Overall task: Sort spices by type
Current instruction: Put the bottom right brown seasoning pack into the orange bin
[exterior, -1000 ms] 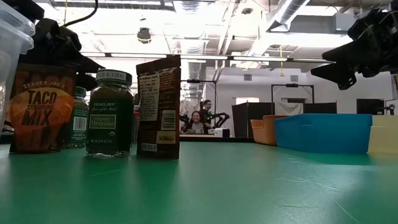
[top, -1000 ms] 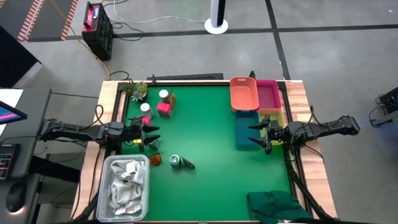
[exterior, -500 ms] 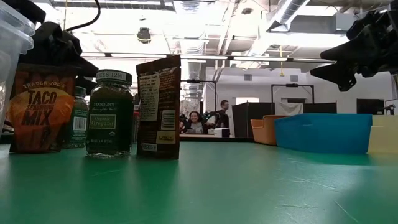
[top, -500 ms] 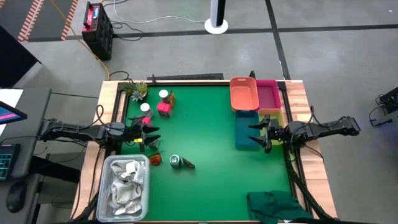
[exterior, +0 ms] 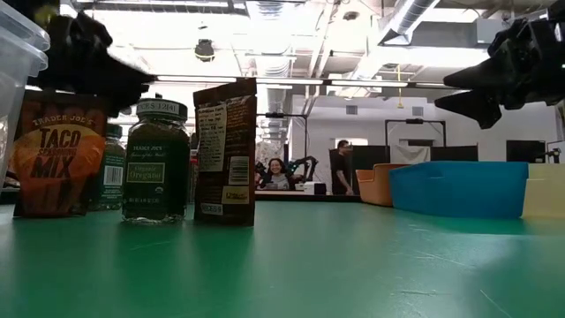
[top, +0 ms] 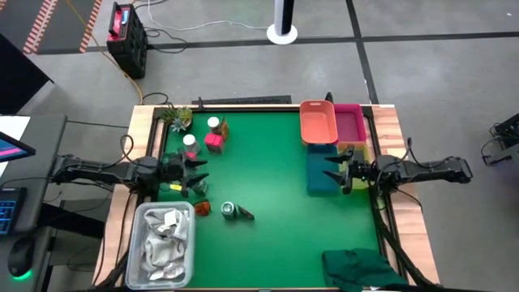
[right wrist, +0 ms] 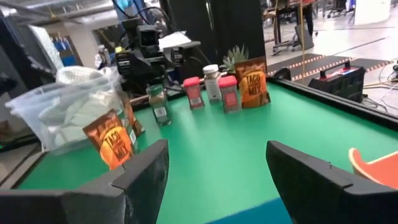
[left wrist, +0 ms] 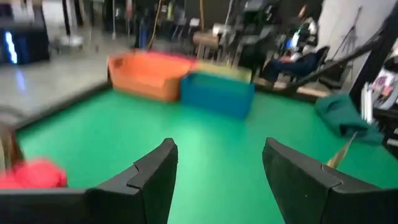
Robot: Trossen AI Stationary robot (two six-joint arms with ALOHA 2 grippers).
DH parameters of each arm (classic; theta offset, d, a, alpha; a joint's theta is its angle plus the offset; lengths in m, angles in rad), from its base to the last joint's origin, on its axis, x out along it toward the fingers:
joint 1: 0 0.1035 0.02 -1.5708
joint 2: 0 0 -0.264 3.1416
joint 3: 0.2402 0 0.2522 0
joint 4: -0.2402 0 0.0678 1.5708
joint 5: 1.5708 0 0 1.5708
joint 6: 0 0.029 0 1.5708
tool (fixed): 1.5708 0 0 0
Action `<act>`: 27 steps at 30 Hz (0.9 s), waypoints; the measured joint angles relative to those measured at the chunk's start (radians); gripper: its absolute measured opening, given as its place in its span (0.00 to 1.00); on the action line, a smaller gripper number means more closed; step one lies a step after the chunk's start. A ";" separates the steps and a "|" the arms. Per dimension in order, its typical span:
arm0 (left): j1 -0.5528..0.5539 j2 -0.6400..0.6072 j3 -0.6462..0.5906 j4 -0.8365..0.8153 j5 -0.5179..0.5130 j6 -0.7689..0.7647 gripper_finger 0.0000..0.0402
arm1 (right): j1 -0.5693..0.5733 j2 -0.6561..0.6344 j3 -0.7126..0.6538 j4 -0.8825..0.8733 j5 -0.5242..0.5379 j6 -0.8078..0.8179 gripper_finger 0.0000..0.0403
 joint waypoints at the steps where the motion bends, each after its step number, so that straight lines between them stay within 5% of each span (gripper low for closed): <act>1: 0.000 -0.001 0.014 0.002 0.000 0.016 0.56 | -0.011 0.002 0.000 0.006 0.000 -0.005 0.75; 14: 0.000 0.000 0.151 -0.030 -0.007 -0.038 0.56 | -0.077 0.213 0.030 0.252 -0.005 -0.214 0.75; 21: 0.000 0.000 0.167 -0.048 -0.002 -0.101 0.56 | -0.024 0.526 0.239 0.227 -0.005 -0.249 0.75; 27: 0.000 0.000 0.167 0.004 -0.013 -0.006 0.56 | 0.052 0.857 0.486 0.183 -0.005 -0.305 0.75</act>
